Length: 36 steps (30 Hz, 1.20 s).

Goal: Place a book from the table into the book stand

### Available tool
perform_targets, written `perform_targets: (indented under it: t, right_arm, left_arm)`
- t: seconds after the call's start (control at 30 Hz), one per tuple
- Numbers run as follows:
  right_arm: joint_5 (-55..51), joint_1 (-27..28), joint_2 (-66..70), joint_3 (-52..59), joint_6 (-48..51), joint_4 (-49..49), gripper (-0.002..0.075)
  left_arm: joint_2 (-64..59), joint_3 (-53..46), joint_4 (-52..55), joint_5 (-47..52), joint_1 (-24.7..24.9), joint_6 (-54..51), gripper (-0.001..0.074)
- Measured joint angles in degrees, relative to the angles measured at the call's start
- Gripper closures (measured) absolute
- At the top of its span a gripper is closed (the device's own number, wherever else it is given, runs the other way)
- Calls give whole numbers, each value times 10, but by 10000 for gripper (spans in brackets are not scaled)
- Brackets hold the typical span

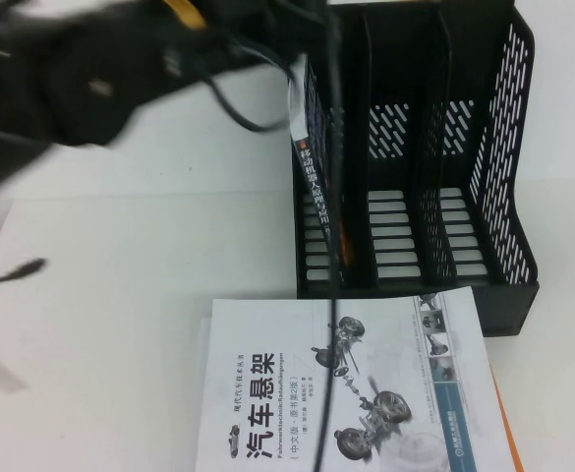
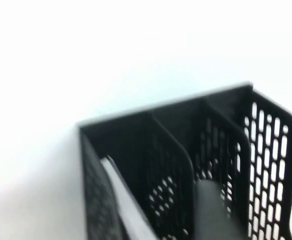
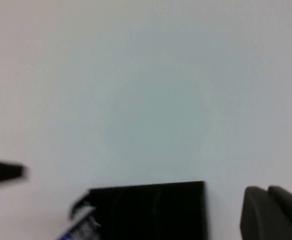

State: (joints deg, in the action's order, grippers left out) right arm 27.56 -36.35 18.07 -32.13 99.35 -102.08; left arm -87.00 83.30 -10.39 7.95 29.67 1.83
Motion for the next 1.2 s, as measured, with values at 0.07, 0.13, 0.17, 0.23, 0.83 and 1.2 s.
perform_targets:
  t: [0.07,0.13,0.17,0.23,0.83,1.2]
  right_arm:
    - [14,0,0,0,48,0,727]
    - [44,0,0,0,77,0,727]
    - [65,0,0,0,84,0,727]
    - [104,0,0,0,91,0,727]
    - [-336,0,116,89,46,31,727]
    - [-548,0,281,93,-359,478,727]
  left_arm:
    - [37,0,14,27,-9,-2,556]
    - [80,0,43,55,-18,-5,659]
    - [102,0,63,63,-22,-5,681]
    - [143,0,104,76,-29,-5,713]
    - [313,0,300,431,-47,132,734]
    - [324,0,265,534,-47,121,734]
